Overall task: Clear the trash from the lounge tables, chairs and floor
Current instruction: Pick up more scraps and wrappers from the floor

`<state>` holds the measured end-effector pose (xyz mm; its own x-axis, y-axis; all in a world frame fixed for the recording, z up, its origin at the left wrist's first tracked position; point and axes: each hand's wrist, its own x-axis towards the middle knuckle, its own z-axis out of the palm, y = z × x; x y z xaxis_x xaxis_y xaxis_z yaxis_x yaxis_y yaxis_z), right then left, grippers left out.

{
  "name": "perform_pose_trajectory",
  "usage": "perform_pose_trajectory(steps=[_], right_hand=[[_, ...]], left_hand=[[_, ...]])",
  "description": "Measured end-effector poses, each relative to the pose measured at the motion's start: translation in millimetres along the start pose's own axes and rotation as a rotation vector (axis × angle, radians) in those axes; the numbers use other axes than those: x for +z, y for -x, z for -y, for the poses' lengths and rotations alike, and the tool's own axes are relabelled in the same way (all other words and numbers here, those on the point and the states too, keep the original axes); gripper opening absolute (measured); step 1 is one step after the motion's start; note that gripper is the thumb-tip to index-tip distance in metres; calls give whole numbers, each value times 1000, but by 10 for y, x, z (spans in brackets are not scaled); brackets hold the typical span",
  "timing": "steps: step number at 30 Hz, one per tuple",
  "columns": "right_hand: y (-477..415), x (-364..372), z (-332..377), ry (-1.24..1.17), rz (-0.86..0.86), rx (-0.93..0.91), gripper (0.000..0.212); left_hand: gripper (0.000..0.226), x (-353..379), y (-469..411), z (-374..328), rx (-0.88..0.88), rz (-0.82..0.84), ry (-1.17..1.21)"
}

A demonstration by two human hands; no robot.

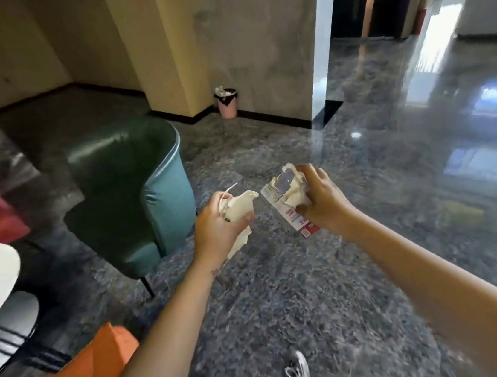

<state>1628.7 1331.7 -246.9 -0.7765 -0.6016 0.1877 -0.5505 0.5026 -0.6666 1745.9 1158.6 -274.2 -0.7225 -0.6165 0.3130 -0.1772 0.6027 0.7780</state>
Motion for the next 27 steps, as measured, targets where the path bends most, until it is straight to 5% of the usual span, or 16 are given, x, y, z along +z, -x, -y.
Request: perform_pose_trajectory(steps=[27], right_hand=[[-8693, 365, -2796, -17, 101, -31, 63]], left_hand=[[43, 3486, -8221, 1079, -122, -67, -2]])
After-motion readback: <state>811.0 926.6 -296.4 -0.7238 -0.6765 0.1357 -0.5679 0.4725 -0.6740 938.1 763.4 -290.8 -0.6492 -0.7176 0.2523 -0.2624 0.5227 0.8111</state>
